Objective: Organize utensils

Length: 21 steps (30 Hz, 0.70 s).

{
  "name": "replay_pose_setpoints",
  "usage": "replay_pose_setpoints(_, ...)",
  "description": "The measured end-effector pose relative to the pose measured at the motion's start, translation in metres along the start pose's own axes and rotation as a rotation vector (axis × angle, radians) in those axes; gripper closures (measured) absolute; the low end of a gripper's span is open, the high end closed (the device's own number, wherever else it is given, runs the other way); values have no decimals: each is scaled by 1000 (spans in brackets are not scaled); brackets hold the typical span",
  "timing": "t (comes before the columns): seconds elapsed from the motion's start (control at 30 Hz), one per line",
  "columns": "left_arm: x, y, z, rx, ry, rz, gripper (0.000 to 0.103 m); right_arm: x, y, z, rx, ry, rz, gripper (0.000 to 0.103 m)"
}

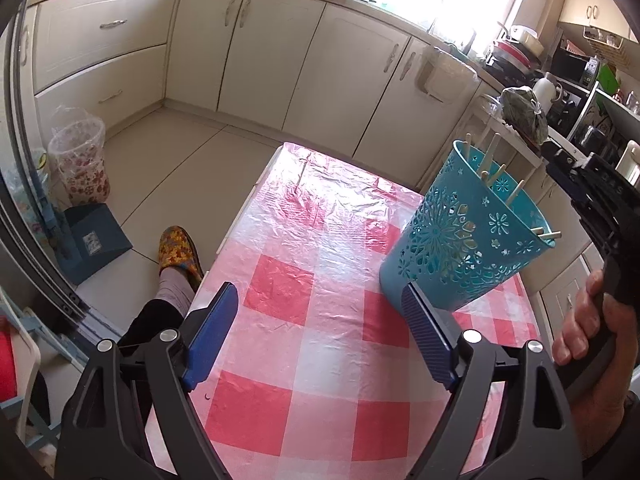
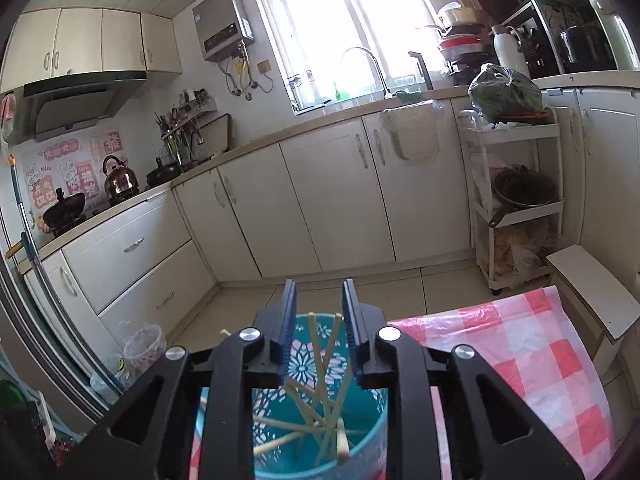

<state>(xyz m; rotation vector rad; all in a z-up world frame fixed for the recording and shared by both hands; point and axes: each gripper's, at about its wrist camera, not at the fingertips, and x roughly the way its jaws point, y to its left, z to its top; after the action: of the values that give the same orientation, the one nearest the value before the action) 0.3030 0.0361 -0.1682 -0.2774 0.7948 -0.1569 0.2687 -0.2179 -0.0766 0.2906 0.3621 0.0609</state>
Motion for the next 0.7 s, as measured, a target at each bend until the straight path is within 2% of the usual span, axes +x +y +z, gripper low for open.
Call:
replay_pose_setpoints(0.03, -3, -2, 0, 13, 5, 9, 19, -10, 0, -3, 1, 11, 6, 72)
replay_pose_setpoints(0.13, -16, -9, -1, 58, 17, 39, 15, -40, 0, -16, 8, 52, 19, 51)
replay_pose_setpoints(0.2, -26, -14, -3, 89, 14, 61, 12, -60, -2, -28, 14, 93, 20, 45)
replay_pose_setpoints(0.27, -39, -20, -6, 119, 6, 77, 9, -76, -6, -41, 30, 145, 0, 29)
replay_pose_setpoints(0.33, -52, -26, -11, 144, -5, 90, 8, -91, -13, -56, 56, 197, -38, 18)
replay_pose_setpoints(0.53, -87, -41, -26, 203, -9, 113, 8, -116, -24, -84, 110, 361, -105, 10)
replay_pose_setpoints(0.7, -115, -49, -38, 241, 18, 147, 8, -136, -14, -89, 94, 424, -141, 8)
